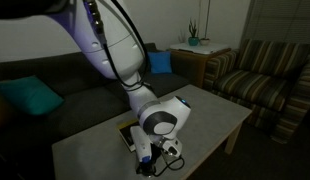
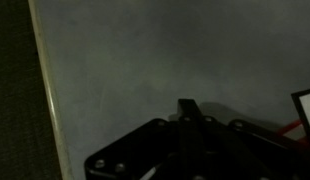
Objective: Put the silver lid on top of the silver tin
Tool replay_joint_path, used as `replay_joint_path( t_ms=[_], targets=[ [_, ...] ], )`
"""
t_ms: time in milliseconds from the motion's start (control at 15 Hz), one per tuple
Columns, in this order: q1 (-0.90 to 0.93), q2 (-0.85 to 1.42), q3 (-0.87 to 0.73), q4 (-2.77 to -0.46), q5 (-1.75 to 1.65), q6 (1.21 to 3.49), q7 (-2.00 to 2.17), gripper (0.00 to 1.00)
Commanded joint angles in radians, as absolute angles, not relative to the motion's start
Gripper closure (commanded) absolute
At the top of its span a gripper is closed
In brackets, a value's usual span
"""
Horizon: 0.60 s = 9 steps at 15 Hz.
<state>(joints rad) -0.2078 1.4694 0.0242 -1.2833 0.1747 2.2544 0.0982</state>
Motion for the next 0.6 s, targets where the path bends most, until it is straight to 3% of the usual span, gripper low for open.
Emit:
replay_joint_path(
  t_ms=[0, 533],
  targets=[
    [-0.218, 1.469, 0.015, -1.278, 0.215, 2.248, 0.125, 1.00],
    [-0.222, 1.469, 0.008, -1.280, 0.321, 2.313, 0.279, 1.00]
  ],
)
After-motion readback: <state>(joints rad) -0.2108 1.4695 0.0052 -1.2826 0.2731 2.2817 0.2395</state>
